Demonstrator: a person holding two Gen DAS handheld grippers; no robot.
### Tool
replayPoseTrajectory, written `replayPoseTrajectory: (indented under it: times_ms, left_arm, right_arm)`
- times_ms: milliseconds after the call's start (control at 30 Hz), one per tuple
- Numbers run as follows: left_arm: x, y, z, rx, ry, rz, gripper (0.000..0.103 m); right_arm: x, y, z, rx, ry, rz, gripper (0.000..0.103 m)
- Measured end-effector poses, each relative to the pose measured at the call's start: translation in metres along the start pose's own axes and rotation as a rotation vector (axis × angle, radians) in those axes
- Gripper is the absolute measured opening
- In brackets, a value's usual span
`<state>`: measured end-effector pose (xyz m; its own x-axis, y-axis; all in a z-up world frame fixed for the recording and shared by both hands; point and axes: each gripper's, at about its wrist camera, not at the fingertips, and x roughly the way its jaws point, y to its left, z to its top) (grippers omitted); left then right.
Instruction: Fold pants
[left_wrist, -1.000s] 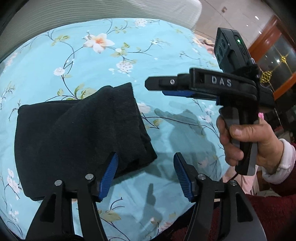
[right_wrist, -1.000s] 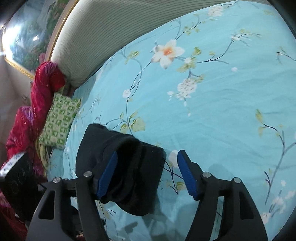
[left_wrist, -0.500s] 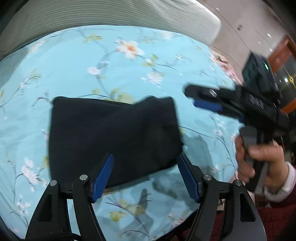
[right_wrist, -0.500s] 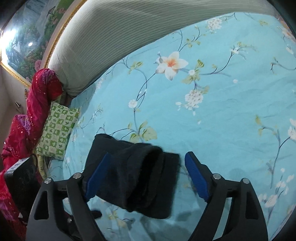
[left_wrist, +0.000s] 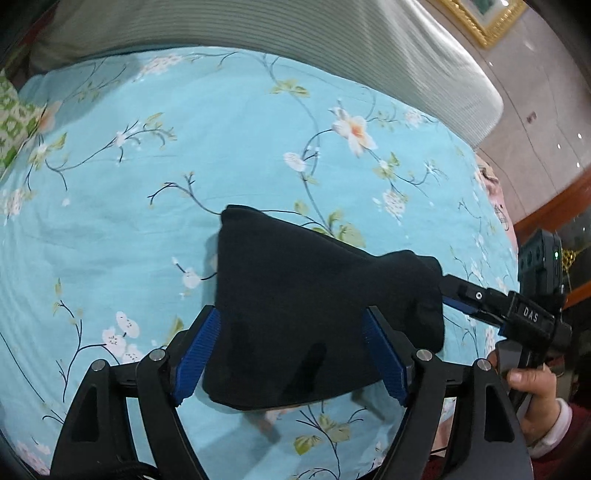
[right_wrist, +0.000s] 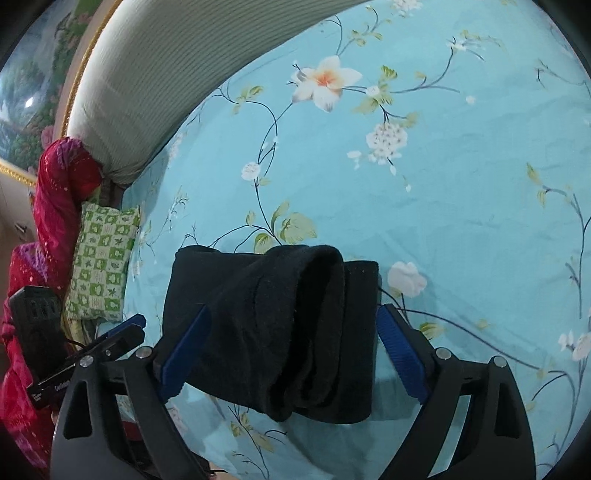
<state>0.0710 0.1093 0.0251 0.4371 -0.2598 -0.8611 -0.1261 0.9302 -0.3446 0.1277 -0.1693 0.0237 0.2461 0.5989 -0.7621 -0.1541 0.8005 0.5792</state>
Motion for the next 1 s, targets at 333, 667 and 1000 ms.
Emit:
replayPoseTrajectory:
  times_ms: [333,667,1000]
  left_arm:
    - [0.018,0.016,0.004,-0.022,0.047,-0.004,0.08]
    - [0.04,0.029,0.009,-0.04,0.107,-0.022,0.08]
    - [0.06,0.044,0.008,-0.085,0.158,-0.046,0.081]
  right_arm:
    - [0.015,-0.005,-0.007,0.076,0.031,-0.005,0.092]
    - [0.032,-0.013,-0.01,0.099,0.06,-0.028,0.093]
    - [0.037,-0.034,-0.021,0.108,0.08,0.049,0.066]
